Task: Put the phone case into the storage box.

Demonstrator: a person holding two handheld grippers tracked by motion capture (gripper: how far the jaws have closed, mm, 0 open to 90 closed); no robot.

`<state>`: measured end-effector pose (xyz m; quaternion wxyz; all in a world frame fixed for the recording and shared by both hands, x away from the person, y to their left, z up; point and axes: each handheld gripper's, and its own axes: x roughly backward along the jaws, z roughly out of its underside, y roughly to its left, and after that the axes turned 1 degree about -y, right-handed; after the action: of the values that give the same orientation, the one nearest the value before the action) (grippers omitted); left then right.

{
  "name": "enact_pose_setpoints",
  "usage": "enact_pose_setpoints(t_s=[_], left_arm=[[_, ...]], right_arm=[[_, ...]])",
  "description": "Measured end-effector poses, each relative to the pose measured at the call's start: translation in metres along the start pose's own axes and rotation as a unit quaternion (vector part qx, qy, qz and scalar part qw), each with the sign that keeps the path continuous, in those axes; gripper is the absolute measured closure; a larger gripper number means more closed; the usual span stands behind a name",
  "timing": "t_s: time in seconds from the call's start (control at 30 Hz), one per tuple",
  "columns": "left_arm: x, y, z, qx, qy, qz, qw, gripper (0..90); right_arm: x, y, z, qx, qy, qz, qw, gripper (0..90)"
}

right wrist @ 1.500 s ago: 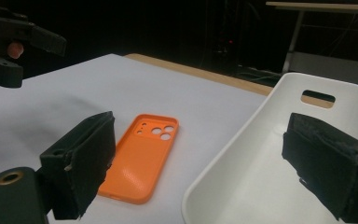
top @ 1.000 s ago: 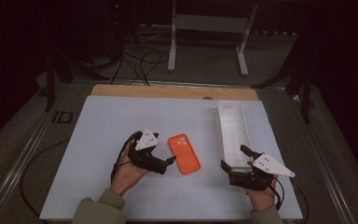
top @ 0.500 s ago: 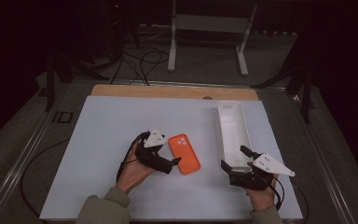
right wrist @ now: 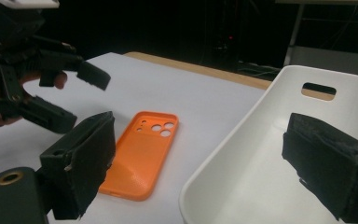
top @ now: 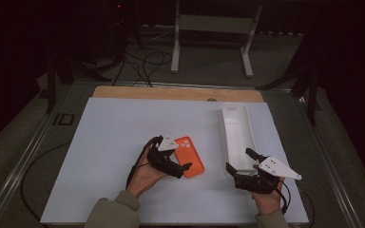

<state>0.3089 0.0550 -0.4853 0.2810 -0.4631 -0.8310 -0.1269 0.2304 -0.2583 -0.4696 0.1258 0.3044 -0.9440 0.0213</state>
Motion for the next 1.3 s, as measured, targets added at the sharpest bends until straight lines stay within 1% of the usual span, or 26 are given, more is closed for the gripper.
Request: enact_pose_setpoints(t_s=[0.1,0.2,0.23,0.27,0.3,0.33,0.37,0.4,0.43,0.47,0.5,0.53,0.57,0.6,0.63,0.67,0.7,0.73,0.77,0.8,0.83,0.87,0.97,1.13,1.27,1.3], left_arm=[[-0.004,-0.003,-0.001,0.005,-0.001,0.004,1.0,4.0],[-0.007,-0.006,-0.001,0.003,0.007,0.007,0.9999,6.7],[-0.007,-0.006,-0.001,0.003,0.007,0.007,0.9999,9.7],[-0.008,-0.007,-0.001,0.002,0.008,0.007,0.9999,9.7],[-0.009,-0.008,-0.001,0.003,0.006,0.008,0.9999,16.9],[-0.009,-0.008,-0.001,0.003,0.006,0.008,0.9999,18.6],[-0.011,-0.01,-0.002,-0.001,0.011,0.003,0.9999,26.0],[-0.011,-0.01,-0.002,-0.001,0.011,0.003,0.9999,31.3],[-0.013,-0.01,-0.001,-0.001,0.017,0.014,0.9998,37.8],[-0.013,-0.01,-0.001,-0.001,0.017,0.014,0.9998,41.3],[-0.014,-0.01,-0.001,-0.003,0.026,0.013,0.9996,47.0],[-0.014,-0.01,-0.001,-0.003,0.026,0.013,0.9996,51.0],[-0.016,-0.01,0.0,-0.004,0.031,0.031,0.999,60.3],[-0.016,-0.01,0.0,-0.004,0.031,0.031,0.999,64.4],[-0.019,-0.012,0.001,-0.013,0.041,0.036,0.9984,70.0],[-0.019,-0.012,0.001,-0.013,0.041,0.036,0.9984,72.4],[-0.022,-0.015,0.001,-0.019,0.052,0.034,0.9979,75.4],[-0.022,-0.015,0.001,-0.019,0.052,0.034,0.9979,77.5],[-0.025,-0.016,0.002,-0.019,0.058,0.036,0.9975,82.1],[-0.025,-0.016,0.002,-0.019,0.058,0.036,0.9975,84.3],[-0.027,-0.016,0.003,-0.018,0.065,0.042,0.9969,84.3],[-0.028,-0.016,0.003,-0.018,0.067,0.042,0.9967,89.9],[-0.031,-0.017,0.005,-0.015,0.076,0.043,0.996,90.0],[-0.034,-0.019,0.009,-0.016,0.083,0.045,0.9954,90.0],[-0.037,-0.021,0.015,-0.015,0.086,0.042,0.9953,90.0],[-0.038,-0.022,0.016,-0.016,0.091,0.041,0.9949,90.0]], right_arm=[[0.0,-0.001,0.0,0.0,0.0,0.0,1.0,9.0],[0.0,-0.001,0.001,-0.002,0.001,0.001,1.0,9.0],[0.0,-0.001,0.001,-0.002,0.001,0.001,1.0,9.0],[0.0,-0.002,0.001,-0.002,0.0,0.001,1.0,9.0],[0.001,-0.002,0.0,-0.002,0.0,0.001,1.0,9.0],[0.001,-0.002,0.0,-0.002,0.0,0.001,1.0,9.0],[0.001,-0.002,0.0,-0.002,0.0,0.002,1.0,9.0],[0.001,-0.002,0.0,-0.002,0.0,0.002,1.0,9.0],[0.001,-0.002,0.001,-0.001,0.0,0.002,1.0,9.0],[0.001,-0.002,0.001,-0.001,0.0,0.002,1.0,9.0],[0.0,-0.002,0.001,-0.001,0.001,0.003,1.0,9.0],[0.0,-0.002,0.001,-0.001,0.001,0.003,1.0,9.0],[0.0,-0.002,0.001,-0.002,0.001,0.003,1.0,9.0],[0.0,-0.002,0.001,-0.002,0.001,0.003,1.0,9.0],[-0.001,-0.002,0.0,0.001,0.0,0.004,1.0,9.0],[-0.001,-0.002,0.0,0.001,0.0,0.004,1.0,9.0],[-0.001,-0.002,0.0,0.002,-0.001,0.004,1.0,9.0],[-0.001,-0.002,0.0,0.002,-0.001,0.004,1.0,9.0],[-0.001,-0.002,-0.001,0.003,-0.001,0.004,1.0,9.0],[-0.001,-0.002,-0.001,0.003,-0.001,0.004,1.0,9.0],[-0.001,-0.002,-0.001,0.003,0.0,0.005,1.0,9.0],[-0.001,-0.003,-0.001,0.002,0.0,0.005,1.0,9.1],[-0.002,-0.003,0.0,0.003,0.002,0.006,1.0,9.1],[-0.002,-0.004,-0.001,0.006,0.002,0.006,1.0,9.1],[-0.003,-0.003,-0.002,0.006,0.003,0.006,1.0,9.2],[-0.003,-0.004,-0.002,0.005,0.003,0.007,1.0,9.2]])
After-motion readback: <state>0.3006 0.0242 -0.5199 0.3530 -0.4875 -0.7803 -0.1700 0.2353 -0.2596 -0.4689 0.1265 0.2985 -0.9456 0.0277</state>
